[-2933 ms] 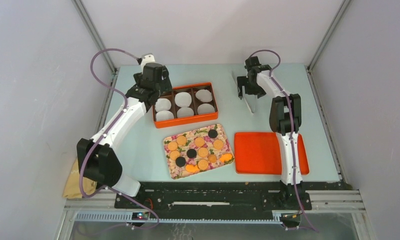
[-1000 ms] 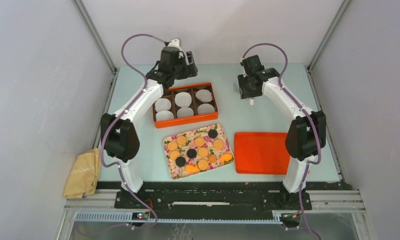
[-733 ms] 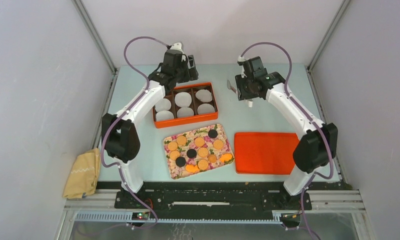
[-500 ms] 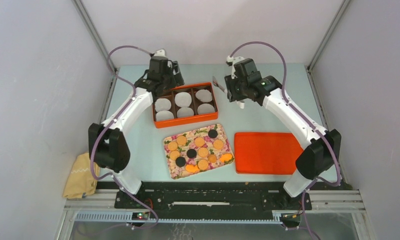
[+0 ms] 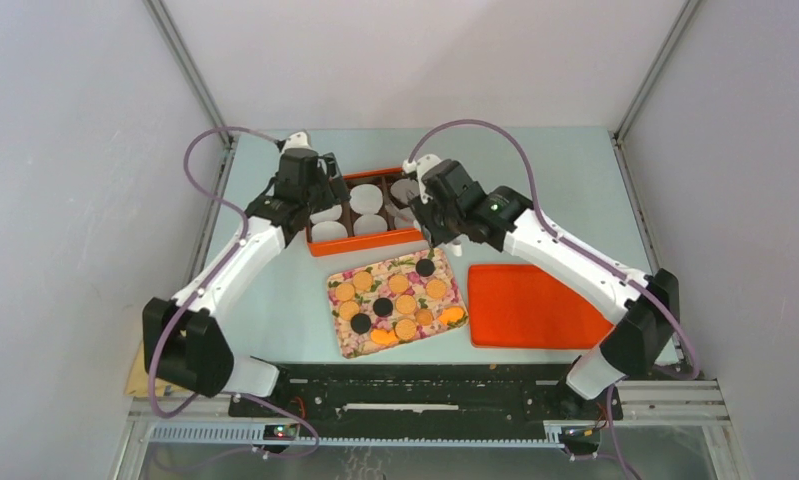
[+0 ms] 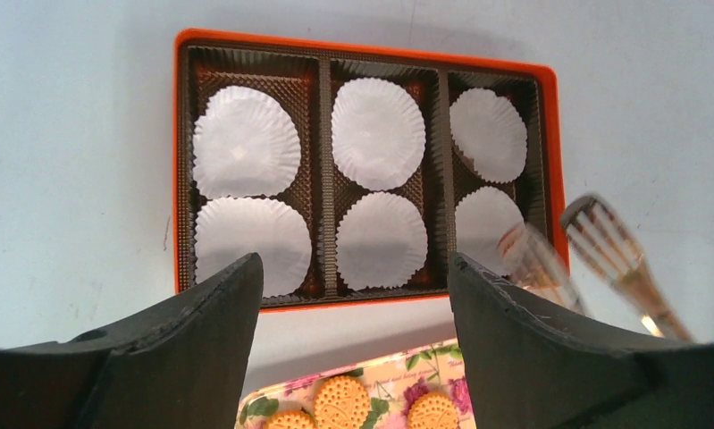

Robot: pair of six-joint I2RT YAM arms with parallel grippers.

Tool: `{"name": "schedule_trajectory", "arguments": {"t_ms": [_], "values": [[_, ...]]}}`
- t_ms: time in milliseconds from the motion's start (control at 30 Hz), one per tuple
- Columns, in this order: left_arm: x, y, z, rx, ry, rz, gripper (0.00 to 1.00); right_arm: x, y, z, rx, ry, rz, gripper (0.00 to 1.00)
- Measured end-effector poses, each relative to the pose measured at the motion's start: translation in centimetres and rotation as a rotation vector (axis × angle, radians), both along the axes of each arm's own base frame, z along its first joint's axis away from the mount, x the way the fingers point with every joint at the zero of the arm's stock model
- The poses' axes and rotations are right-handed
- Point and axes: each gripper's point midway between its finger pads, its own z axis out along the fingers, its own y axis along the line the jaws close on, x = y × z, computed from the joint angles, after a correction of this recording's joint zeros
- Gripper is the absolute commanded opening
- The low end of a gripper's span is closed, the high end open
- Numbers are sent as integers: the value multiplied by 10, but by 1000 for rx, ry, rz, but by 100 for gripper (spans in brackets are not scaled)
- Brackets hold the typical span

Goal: Pack the cookies

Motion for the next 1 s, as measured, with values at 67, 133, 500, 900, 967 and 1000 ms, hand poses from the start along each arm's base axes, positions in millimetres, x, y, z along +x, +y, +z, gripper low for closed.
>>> {"name": "schedule_trajectory", "arguments": {"t_ms": [67, 133, 500, 900, 967, 1000], "values": [[-9, 5, 4, -4, -19, 16, 80, -19, 4, 0, -12, 4, 37, 21], [-18, 9, 6, -10, -33, 24, 80, -43, 12, 1, -16, -1, 87, 20], [-55, 2, -5, -34, -41, -1, 80, -150, 28, -45, -83, 106, 261, 22], [-66, 13, 3, -24, -84, 28, 80, -152, 51, -88, -144, 132, 262, 22], [-67, 13, 2, -22, -83, 31, 80, -150, 54, -92, -143, 131, 260, 22], [-67, 14, 1, -21, -81, 32, 80, -149, 55, -93, -142, 131, 259, 23]]}}
